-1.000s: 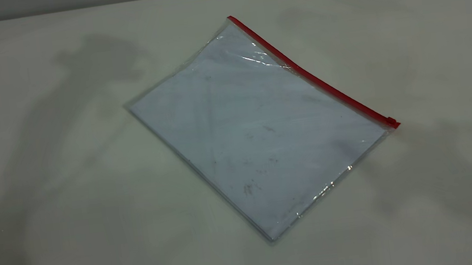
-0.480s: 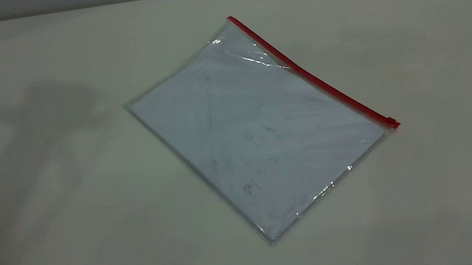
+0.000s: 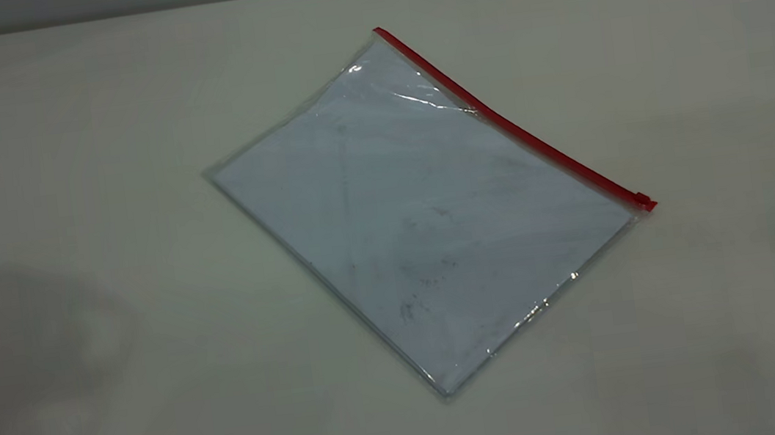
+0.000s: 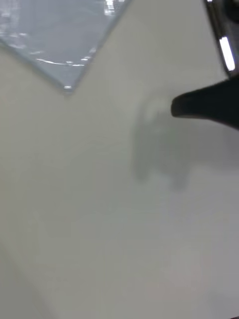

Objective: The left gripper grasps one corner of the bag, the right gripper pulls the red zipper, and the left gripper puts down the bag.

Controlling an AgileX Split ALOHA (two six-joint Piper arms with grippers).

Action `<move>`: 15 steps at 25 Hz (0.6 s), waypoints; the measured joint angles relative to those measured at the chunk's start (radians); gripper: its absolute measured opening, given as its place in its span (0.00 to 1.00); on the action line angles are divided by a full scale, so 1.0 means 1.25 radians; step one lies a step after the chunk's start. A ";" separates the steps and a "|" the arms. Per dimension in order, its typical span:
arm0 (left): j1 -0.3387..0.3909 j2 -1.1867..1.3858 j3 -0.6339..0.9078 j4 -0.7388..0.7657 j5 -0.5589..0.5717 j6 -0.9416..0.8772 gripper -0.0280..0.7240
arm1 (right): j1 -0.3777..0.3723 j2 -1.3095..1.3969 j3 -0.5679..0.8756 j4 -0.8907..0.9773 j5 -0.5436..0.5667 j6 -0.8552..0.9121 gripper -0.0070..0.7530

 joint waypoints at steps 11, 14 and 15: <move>0.000 -0.242 0.291 -0.056 0.000 0.000 0.82 | 0.000 -0.165 0.160 -0.045 -0.008 0.000 0.77; 0.000 -0.300 0.337 -0.058 0.000 0.000 0.82 | 0.000 -0.165 0.181 -0.046 -0.030 0.000 0.77; 0.000 -0.320 0.349 -0.058 0.000 0.000 0.82 | 0.000 -0.165 0.182 -0.046 -0.034 0.000 0.77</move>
